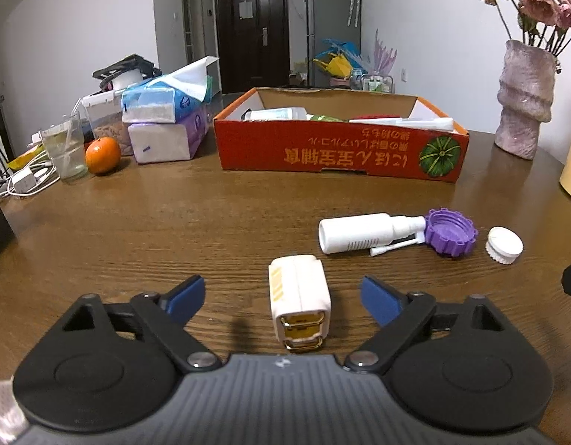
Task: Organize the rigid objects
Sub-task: 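Lower the left tool onto the white power adapter and close on it, then close the right tool on the white screw cap while left tool holds the adapter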
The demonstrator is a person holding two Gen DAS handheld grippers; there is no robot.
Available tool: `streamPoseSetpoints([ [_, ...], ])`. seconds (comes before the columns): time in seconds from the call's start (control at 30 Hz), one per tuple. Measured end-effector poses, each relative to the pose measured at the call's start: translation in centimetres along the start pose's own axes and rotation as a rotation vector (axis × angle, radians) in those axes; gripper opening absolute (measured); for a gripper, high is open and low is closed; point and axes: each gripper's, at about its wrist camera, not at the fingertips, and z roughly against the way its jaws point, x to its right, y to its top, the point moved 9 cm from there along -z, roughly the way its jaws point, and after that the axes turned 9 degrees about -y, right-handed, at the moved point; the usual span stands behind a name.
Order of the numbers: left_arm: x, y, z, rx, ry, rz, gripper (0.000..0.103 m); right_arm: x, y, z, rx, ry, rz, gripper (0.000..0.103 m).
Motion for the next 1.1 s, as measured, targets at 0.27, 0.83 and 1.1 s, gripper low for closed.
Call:
streamPoseSetpoints([
  [0.27, -0.5, -0.4, -1.3, -0.034, -0.005, 0.021, 0.067, -0.2, -0.2, -0.5, -0.011, -0.003, 0.002, 0.102],
  [0.83, -0.1, -0.2, -1.3, -0.036, -0.046, 0.009, 0.033, -0.2, -0.6, -1.9, -0.033, -0.014, -0.001, 0.101],
  [1.1, -0.2, 0.6, -0.6, 0.002, -0.043, 0.004, 0.033, -0.3, -0.4, -3.6, -0.042, 0.005, -0.026, 0.096],
])
